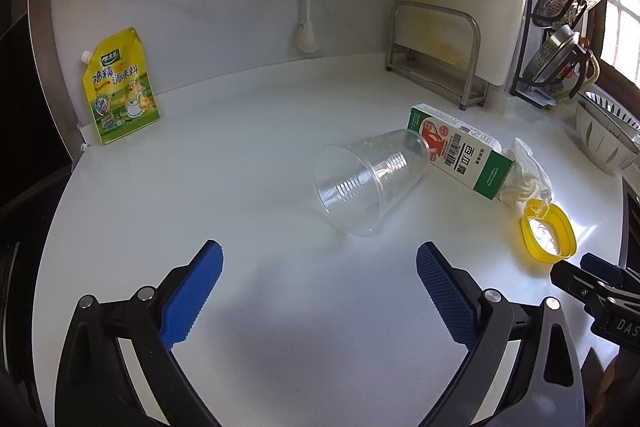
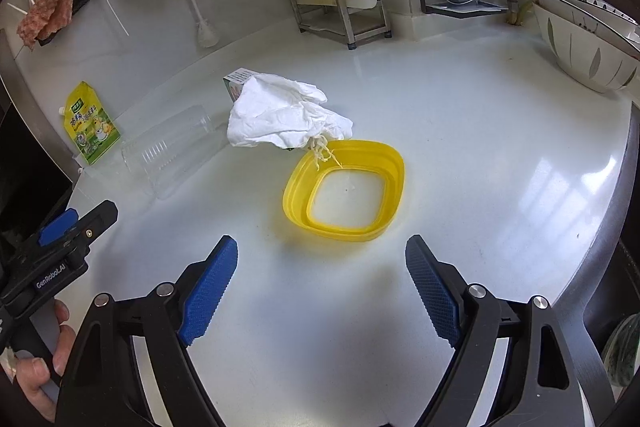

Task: Collect trash
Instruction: 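Close the right tool on the yellow plastic lid rim, then grasp the clear plastic cup with the left tool while the right tool lifts the lid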

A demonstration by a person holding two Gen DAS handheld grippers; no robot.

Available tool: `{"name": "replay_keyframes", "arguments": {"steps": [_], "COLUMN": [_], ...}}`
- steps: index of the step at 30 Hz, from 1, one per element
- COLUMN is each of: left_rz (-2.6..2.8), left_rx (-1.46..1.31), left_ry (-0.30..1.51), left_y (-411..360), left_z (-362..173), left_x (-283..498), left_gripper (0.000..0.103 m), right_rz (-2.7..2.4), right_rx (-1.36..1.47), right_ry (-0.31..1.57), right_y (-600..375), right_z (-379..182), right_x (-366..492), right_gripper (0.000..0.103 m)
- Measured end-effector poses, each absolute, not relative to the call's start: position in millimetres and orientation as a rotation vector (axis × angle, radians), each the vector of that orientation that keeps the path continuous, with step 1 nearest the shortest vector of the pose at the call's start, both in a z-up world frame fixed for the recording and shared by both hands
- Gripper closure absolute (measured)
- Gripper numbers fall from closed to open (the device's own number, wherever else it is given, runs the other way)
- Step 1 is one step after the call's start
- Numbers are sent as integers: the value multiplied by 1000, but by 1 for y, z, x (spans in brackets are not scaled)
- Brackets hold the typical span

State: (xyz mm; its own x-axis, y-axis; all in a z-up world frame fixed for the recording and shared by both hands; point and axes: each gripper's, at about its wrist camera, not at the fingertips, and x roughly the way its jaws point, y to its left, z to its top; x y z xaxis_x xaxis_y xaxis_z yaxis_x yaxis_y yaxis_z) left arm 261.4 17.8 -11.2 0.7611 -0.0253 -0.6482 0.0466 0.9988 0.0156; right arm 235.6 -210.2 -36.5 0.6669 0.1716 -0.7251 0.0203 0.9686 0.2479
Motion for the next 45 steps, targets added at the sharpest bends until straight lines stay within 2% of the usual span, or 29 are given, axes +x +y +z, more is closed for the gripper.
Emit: {"name": "replay_keyframes", "arguments": {"steps": [19, 22, 24, 45], "left_rz": [-66, -89, -121, -367], "left_rx": [12, 26, 24, -24], "left_ry": [710, 709, 716, 812], "left_y": [22, 21, 21, 33], "left_z": [-8, -5, -4, -23], "left_x": [261, 260, 262, 335], "left_gripper": [7, 7, 7, 7], "right_rz": [-66, -64, -45, 77], "right_rx": [95, 75, 82, 317], "right_ry": [856, 838, 840, 774], "right_y": [-191, -188, -188, -220], "right_z": [-49, -48, -47, -36], "right_x": [274, 271, 269, 166], "right_gripper": [21, 34, 34, 35]}}
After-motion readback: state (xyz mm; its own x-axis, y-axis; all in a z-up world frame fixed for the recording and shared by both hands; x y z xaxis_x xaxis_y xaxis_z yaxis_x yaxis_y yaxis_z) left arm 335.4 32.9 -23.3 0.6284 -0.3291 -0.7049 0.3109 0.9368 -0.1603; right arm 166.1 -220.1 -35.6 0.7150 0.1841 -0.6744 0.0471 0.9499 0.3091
